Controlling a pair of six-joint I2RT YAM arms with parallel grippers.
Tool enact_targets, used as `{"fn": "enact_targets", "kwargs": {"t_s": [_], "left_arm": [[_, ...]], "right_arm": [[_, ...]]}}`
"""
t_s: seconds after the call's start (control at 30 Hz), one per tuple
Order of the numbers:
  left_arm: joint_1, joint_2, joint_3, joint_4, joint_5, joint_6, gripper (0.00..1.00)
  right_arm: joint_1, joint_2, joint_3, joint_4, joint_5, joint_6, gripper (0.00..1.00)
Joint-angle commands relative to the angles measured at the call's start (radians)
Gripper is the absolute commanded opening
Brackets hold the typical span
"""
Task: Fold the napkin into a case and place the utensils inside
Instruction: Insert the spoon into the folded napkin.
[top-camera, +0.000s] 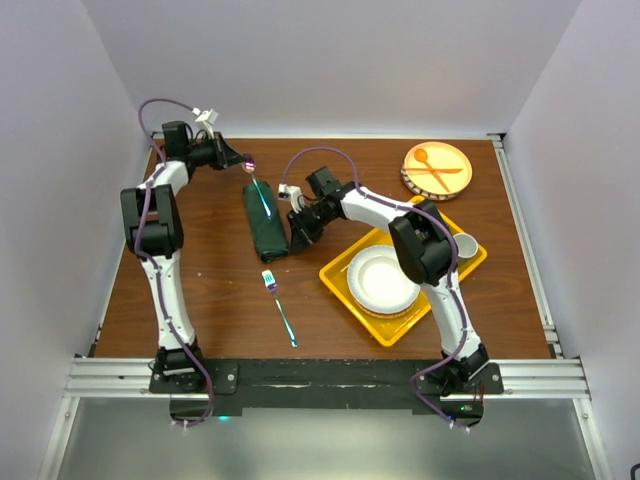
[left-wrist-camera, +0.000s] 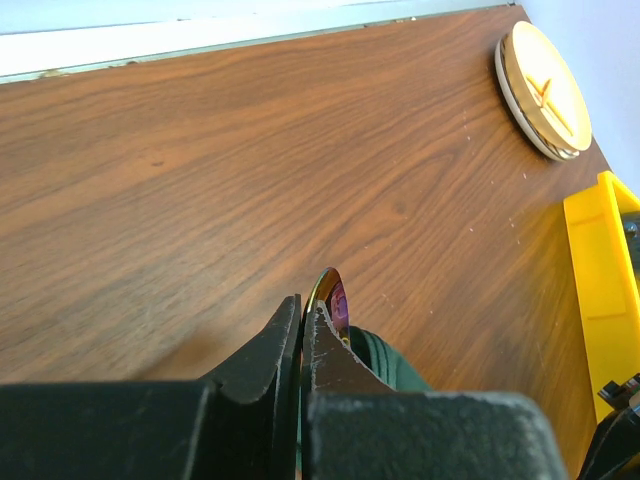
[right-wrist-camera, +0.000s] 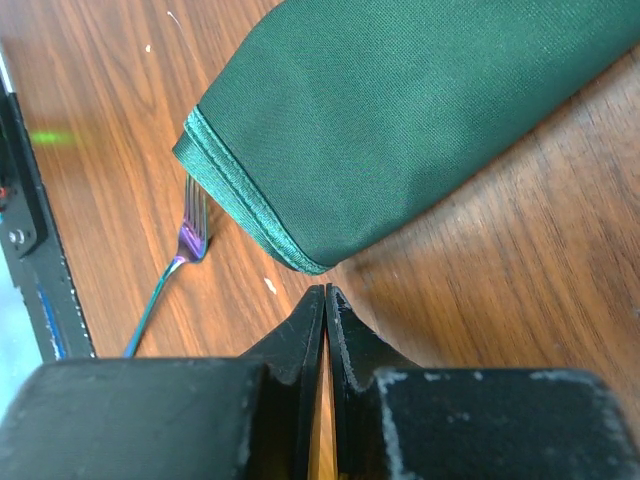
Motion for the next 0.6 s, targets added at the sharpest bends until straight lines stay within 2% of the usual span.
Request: {"fn": "enact_targets", "kwargs": {"t_s": [0.0,0.57], "left_arm": [[-0.015,0.005,0.042,0.007,0.045,0.033,0.0],[-0.038,-0.029,-0.056,-0.01,0.116,0.047,0.0]], "right_arm": [[0.006,0.007,0.05,-0.013,0.012,-0.046,0.06],[0.007,0.054,0.105,-0.007,0.017,-0.037,0.05]]}}
